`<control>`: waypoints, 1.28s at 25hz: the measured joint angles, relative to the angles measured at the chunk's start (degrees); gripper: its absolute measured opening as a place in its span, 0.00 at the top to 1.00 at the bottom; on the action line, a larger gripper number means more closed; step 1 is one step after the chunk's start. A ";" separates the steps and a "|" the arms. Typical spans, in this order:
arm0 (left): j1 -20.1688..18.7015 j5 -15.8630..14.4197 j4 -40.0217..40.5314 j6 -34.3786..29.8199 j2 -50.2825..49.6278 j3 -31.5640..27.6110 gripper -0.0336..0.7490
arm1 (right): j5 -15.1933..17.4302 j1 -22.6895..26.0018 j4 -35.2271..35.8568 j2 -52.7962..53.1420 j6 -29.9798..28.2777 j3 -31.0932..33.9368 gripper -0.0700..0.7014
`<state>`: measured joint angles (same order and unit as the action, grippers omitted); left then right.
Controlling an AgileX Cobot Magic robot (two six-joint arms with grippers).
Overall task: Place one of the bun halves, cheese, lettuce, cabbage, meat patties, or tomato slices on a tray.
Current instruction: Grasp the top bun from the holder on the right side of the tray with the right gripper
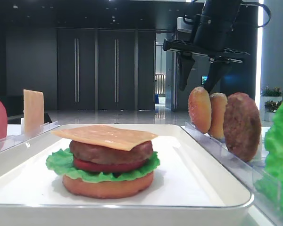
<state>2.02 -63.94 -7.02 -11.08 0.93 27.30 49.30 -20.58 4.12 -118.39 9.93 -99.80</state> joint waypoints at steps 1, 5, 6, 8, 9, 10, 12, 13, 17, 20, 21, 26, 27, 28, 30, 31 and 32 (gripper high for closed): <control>0.00 0.00 0.00 0.00 0.00 0.00 0.51 | 0.00 0.00 0.00 -0.07 0.00 0.00 0.40; 0.00 0.00 0.00 0.00 0.00 0.00 0.51 | 0.17 0.00 0.05 -0.97 -0.05 0.00 0.40; 0.00 0.00 0.00 0.00 0.00 0.00 0.51 | 0.21 0.00 0.05 -1.25 -0.05 0.00 0.40; 0.00 0.00 0.00 0.00 0.00 0.00 0.51 | 0.24 0.00 0.05 -1.39 -0.05 0.00 0.40; 0.00 0.00 0.00 0.00 0.00 0.00 0.51 | 0.24 0.00 0.05 -1.39 -0.05 0.00 0.40; 0.00 0.00 0.00 0.00 0.00 0.00 0.51 | 0.24 0.00 0.05 -1.39 -0.05 0.00 0.40; 0.00 0.00 0.00 0.00 0.00 0.00 0.51 | 0.24 0.00 -0.23 -1.39 -0.05 0.00 0.42; 0.00 0.00 0.00 0.00 0.00 0.00 0.51 | 0.29 0.00 -0.59 -1.39 -0.05 0.00 0.45; 0.00 0.00 0.00 0.00 0.00 0.00 0.51 | 0.57 0.00 -1.96 -1.39 0.00 0.00 0.59; 0.00 0.00 0.00 0.00 0.00 0.00 0.51 | 0.72 -0.05 -1.96 -1.39 0.17 -0.01 0.62; 0.00 0.00 0.00 0.00 0.00 0.00 0.51 | 0.72 -0.05 -1.96 -1.39 0.17 -0.01 0.62; 0.00 0.00 0.00 0.00 0.00 0.00 0.52 | 0.72 -0.05 -1.96 -1.39 0.17 -0.01 0.62; 0.00 0.00 0.00 0.00 0.00 0.00 0.52 | 0.72 -0.05 -1.96 -1.39 0.17 -0.01 0.62; 0.00 0.00 0.00 0.00 0.00 0.00 0.52 | 0.72 -0.05 -1.96 -1.39 0.17 -0.01 0.62; 0.00 0.00 0.00 0.00 0.00 0.00 0.52 | 1.00 -0.05 -1.75 -1.29 0.17 -0.01 0.62; 0.00 0.00 0.00 0.00 0.00 0.00 0.52 | 1.28 -0.05 -1.59 -1.23 0.17 -0.01 0.62; 0.00 0.00 0.00 0.00 0.00 0.00 0.52 | 1.61 -0.05 -1.54 -1.16 0.17 -0.01 0.62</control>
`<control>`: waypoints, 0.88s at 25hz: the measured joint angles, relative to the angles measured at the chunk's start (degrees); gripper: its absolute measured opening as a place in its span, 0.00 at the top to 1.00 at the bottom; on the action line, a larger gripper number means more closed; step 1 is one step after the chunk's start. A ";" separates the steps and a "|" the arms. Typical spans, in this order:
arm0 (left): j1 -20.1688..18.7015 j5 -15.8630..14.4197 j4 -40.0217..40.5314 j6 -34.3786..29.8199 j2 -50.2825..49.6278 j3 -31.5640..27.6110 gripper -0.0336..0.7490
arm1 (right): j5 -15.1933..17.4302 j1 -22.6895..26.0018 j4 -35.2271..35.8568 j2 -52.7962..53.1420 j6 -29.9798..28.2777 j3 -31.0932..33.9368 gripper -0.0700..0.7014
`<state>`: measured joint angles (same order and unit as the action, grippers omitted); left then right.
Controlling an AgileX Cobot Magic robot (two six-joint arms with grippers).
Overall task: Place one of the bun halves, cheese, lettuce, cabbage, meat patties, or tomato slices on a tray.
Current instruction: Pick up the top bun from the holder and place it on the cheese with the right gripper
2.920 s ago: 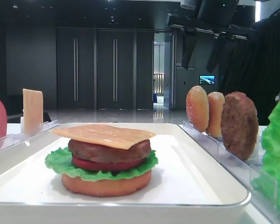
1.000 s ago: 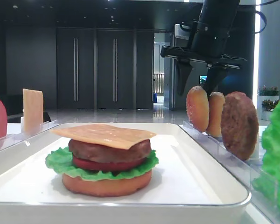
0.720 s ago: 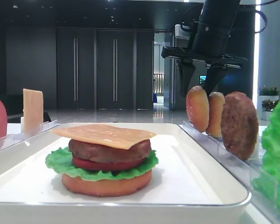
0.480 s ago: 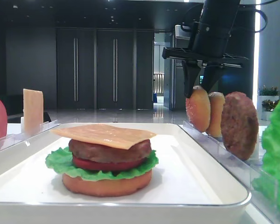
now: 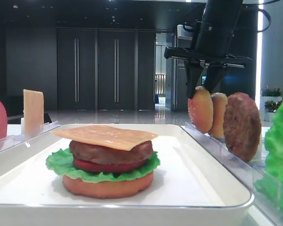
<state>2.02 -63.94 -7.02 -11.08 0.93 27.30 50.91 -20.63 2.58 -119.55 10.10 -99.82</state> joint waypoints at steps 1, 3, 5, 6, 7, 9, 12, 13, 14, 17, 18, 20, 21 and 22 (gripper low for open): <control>0.00 0.00 0.00 0.00 0.00 0.00 0.52 | 0.30 0.00 0.15 0.05 0.00 0.00 0.62; 0.00 0.00 0.00 0.00 0.00 0.00 0.52 | 1.20 0.00 0.44 0.41 0.00 -0.04 0.63; 0.00 0.00 0.00 0.00 0.00 0.00 0.52 | 1.93 0.00 0.68 0.77 0.00 -0.19 0.63; 0.00 0.00 0.00 0.00 0.00 0.00 0.52 | 2.31 0.00 0.68 0.91 0.00 -0.31 0.63; 0.00 0.00 0.00 0.00 0.00 0.00 0.52 | 2.51 0.00 0.75 1.05 0.00 -0.55 0.63; 0.00 0.00 0.00 0.00 0.00 0.00 0.52 | 2.64 0.00 0.98 1.54 0.00 -0.68 0.63; 0.00 0.00 0.00 0.00 0.00 0.00 0.52 | 3.10 0.00 1.77 2.54 0.05 -0.88 0.63; 0.00 0.00 0.00 0.00 0.00 0.00 0.52 | 3.57 0.00 2.02 2.90 0.05 -1.10 0.63; 0.00 0.00 0.00 0.00 0.00 0.00 0.52 | 4.05 0.00 2.34 3.10 0.05 -1.40 0.63; 0.00 0.00 0.00 0.00 0.00 0.00 0.52 | 5.85 0.00 4.36 3.92 0.05 -2.19 0.63; 0.00 0.00 0.00 0.00 0.00 0.00 0.52 | 6.32 0.00 5.02 4.30 0.05 -2.29 0.63; 0.00 0.00 0.00 0.00 0.00 0.00 0.52 | 6.95 0.00 7.06 5.11 0.05 -2.29 0.63; 0.00 0.00 0.00 0.00 0.00 0.00 0.52 | 7.36 0.00 8.00 5.40 0.05 -2.29 0.63; 0.00 0.00 0.00 0.00 0.00 0.00 0.52 | 7.75 0.00 8.99 5.76 0.05 -2.29 0.63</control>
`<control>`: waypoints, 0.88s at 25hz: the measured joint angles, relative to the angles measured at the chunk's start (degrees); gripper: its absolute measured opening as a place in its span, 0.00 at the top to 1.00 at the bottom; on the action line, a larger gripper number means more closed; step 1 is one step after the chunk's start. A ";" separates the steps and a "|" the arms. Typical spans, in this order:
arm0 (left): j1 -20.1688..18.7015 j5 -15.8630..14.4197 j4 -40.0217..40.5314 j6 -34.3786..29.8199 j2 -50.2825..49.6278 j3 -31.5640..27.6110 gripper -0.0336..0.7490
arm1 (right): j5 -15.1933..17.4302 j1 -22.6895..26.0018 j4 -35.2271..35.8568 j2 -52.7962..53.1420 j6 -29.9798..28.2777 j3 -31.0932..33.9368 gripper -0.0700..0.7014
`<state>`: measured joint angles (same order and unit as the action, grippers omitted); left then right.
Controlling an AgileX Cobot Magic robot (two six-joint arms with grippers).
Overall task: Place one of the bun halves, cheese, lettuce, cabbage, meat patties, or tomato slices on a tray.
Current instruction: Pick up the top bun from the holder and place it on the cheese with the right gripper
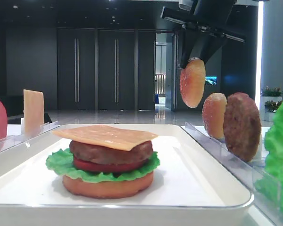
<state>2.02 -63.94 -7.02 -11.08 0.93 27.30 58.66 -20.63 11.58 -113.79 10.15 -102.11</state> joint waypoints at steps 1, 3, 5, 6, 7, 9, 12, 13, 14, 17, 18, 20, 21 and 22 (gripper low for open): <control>0.00 0.00 0.00 0.00 0.00 0.00 0.52 | 0.28 0.00 0.70 0.43 0.00 0.00 0.63; 0.00 0.00 0.00 0.00 0.00 0.00 0.52 | 0.96 0.00 1.80 1.11 0.00 0.00 0.63; 0.00 0.00 0.00 0.00 0.00 0.00 0.52 | 1.89 0.00 2.63 1.90 0.00 0.00 0.63; 0.00 0.00 0.00 0.00 0.00 0.00 0.52 | 2.51 0.00 2.93 2.20 0.00 0.00 0.63; 0.00 0.00 0.00 0.00 0.00 0.00 0.52 | 3.28 0.00 3.24 2.55 0.00 0.00 0.63; 0.00 0.00 0.00 0.00 0.00 0.00 0.52 | 4.90 0.00 4.31 3.04 0.00 0.00 0.63; 0.00 0.00 0.00 0.00 0.00 0.00 0.52 | 7.12 -0.21 5.31 3.53 -0.05 0.00 0.63; 0.00 0.00 0.00 0.00 0.00 0.00 0.52 | 7.71 -0.53 5.31 3.68 -0.05 0.00 0.63; 0.00 0.00 0.00 0.00 0.00 0.00 0.52 | 8.04 -1.02 5.32 3.83 -0.11 0.06 0.63; 0.00 0.00 0.00 0.00 0.00 0.00 0.52 | 8.10 -3.09 5.64 4.16 -0.29 0.06 0.63; 0.00 0.00 0.00 0.00 0.00 0.00 0.52 | 8.10 -3.99 5.77 4.23 -0.46 0.06 0.63; 0.00 0.00 0.00 0.00 0.00 0.00 0.52 | 8.10 -5.55 6.54 4.69 -1.07 0.06 0.63; 0.00 0.00 0.00 0.00 0.00 0.00 0.52 | 8.10 -6.29 7.31 5.02 -1.67 0.06 0.63; 0.00 0.00 0.00 0.00 0.00 0.00 0.52 | 7.97 -6.91 8.53 5.36 -2.33 0.06 0.63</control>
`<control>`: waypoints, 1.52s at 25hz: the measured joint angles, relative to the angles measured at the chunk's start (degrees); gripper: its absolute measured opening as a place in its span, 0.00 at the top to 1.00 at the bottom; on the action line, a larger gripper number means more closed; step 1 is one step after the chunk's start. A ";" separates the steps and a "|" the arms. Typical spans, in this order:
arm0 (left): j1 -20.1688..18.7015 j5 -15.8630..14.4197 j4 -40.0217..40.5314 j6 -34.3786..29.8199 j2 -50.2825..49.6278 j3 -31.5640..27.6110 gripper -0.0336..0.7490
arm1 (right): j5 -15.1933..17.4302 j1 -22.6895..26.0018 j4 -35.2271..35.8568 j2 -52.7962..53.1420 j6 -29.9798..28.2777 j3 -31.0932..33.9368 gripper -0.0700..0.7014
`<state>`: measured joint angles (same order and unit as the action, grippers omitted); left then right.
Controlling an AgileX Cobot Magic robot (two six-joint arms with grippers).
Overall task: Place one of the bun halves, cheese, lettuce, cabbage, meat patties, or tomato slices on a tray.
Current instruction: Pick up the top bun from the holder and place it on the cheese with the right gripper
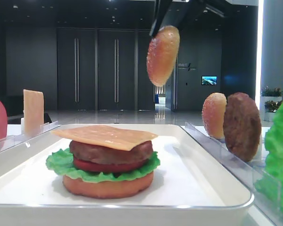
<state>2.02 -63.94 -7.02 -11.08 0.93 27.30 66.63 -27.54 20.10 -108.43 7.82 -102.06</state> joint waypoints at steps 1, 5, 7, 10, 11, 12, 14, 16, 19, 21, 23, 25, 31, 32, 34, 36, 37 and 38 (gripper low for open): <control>0.00 0.00 0.00 0.00 0.00 0.00 0.52 | -0.16 -0.45 1.78 0.34 -1.05 0.00 0.63; 0.00 0.00 0.00 0.04 0.00 0.00 0.52 | -1.08 -2.10 10.02 1.20 -6.38 0.00 0.63; 0.00 0.00 0.00 0.04 0.00 0.00 0.52 | -1.41 -2.91 13.02 1.26 -8.60 0.00 0.63; 0.00 0.00 0.00 0.04 0.00 0.00 0.52 | -1.94 -3.98 15.99 1.31 -11.15 0.05 0.63; 0.00 0.00 0.00 0.12 0.00 0.00 0.52 | -2.27 -4.30 17.21 1.31 -12.24 0.42 0.63; 0.00 0.00 0.00 0.19 0.00 0.00 0.52 | -2.55 -4.57 18.69 1.37 -13.54 1.01 0.63; 0.00 0.00 0.00 0.49 0.00 0.00 0.52 | -3.46 -4.95 21.93 1.48 -16.21 2.80 0.63; 0.00 0.00 0.00 0.71 0.00 0.00 0.52 | -5.10 -5.00 25.34 2.11 -19.19 6.08 0.63; 0.00 0.00 0.05 0.81 0.00 0.00 0.52 | -8.31 -5.00 27.70 4.03 -21.73 11.27 0.63; 0.00 0.00 0.05 0.82 0.00 0.00 0.52 | -10.84 -5.00 29.44 5.84 -23.70 14.73 0.63; 0.00 0.00 0.05 0.82 0.00 0.00 0.52 | -12.34 -5.00 33.33 7.44 -27.21 18.60 0.63; 0.00 0.00 0.05 0.87 0.00 0.00 0.52 | -12.66 -5.00 38.17 8.61 -31.28 22.04 0.63; 0.00 0.00 0.05 0.87 0.00 0.00 0.52 | -12.71 -5.00 54.52 8.87 -46.21 32.56 0.63; 0.00 0.00 0.05 0.87 0.00 0.00 0.52 | -12.43 -5.00 56.72 8.87 -48.16 34.14 0.63; 0.00 0.00 0.05 0.87 0.00 0.00 0.52 | -12.17 -4.88 59.26 8.87 -51.54 36.71 0.63; 0.00 0.00 0.05 0.87 0.00 0.00 0.52 | -11.44 -4.25 60.53 8.87 -53.50 39.00 0.63; 0.00 0.00 0.05 0.87 0.00 0.00 0.52 | -11.16 -3.67 60.80 8.87 -54.38 39.99 0.63; 0.00 0.00 0.05 0.87 0.00 0.00 0.52 | -10.52 -2.97 61.23 8.87 -55.52 40.72 0.63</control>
<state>2.02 -63.94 -6.97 -10.21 0.93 27.30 56.11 -30.51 81.33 -99.55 -47.70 -61.34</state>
